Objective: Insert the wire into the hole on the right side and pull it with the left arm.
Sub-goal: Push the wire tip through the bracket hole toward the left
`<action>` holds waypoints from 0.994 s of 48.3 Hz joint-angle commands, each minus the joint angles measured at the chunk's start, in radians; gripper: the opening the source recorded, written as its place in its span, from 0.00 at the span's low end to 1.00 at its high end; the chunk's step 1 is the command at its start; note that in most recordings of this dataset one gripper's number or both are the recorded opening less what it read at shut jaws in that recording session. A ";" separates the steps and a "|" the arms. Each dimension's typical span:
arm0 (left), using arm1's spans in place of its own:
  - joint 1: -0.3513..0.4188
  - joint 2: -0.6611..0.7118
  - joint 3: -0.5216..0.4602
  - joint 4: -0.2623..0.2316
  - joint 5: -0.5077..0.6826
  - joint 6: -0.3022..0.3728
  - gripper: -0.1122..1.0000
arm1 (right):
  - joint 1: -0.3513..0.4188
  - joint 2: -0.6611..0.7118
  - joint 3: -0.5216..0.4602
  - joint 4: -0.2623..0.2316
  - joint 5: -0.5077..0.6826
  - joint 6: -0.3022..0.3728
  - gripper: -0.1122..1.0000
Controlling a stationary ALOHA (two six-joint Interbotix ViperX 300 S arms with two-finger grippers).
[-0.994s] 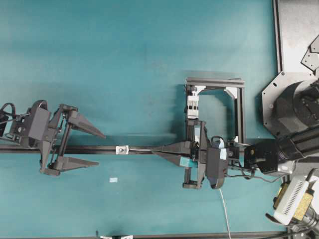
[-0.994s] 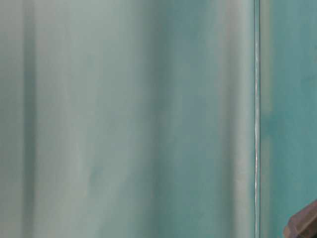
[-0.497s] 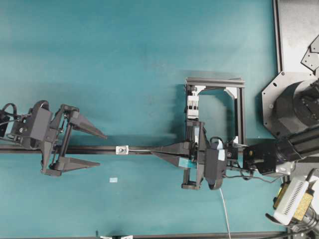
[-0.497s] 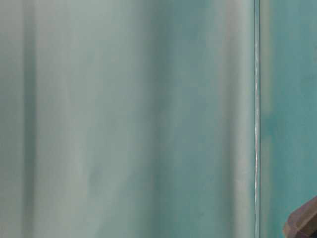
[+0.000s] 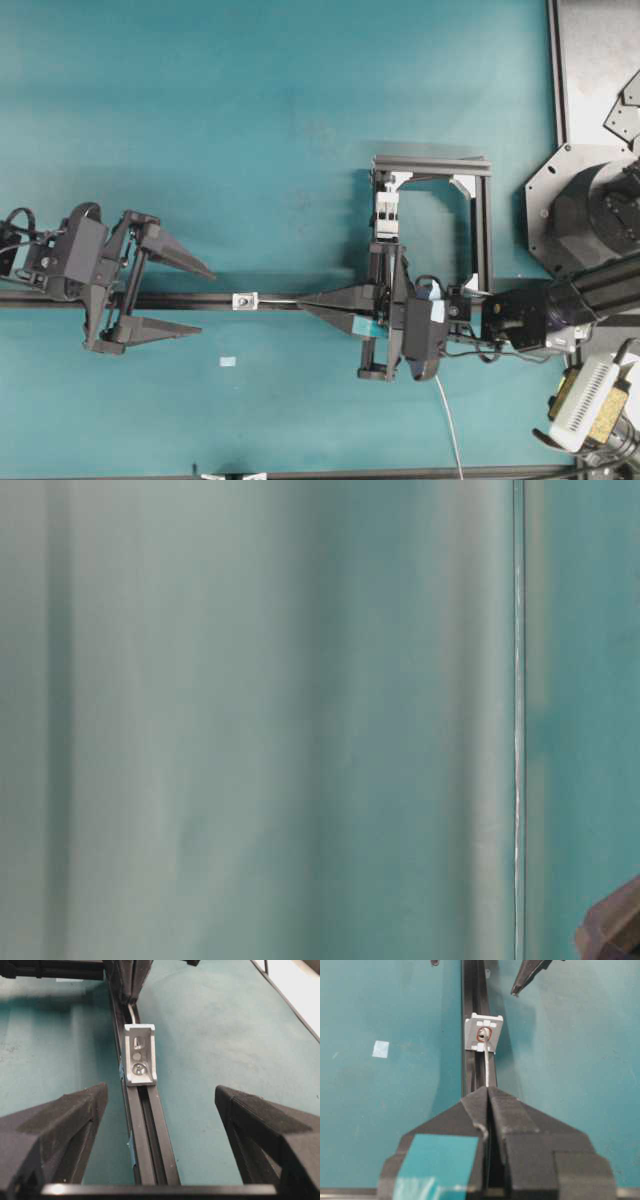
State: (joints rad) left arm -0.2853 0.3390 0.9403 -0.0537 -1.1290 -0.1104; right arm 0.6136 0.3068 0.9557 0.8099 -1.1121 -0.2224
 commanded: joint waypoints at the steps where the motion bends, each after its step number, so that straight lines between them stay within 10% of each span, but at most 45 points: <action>1: 0.000 -0.020 -0.011 0.000 -0.005 0.002 0.76 | -0.009 -0.008 -0.020 -0.002 -0.009 -0.003 0.13; 48: 0.009 -0.026 -0.014 0.000 0.018 0.002 0.75 | -0.112 0.067 -0.150 -0.087 0.038 -0.015 0.13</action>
State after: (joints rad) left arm -0.2792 0.3390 0.9388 -0.0537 -1.1121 -0.1074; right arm 0.5185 0.3866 0.8253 0.7378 -1.0799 -0.2378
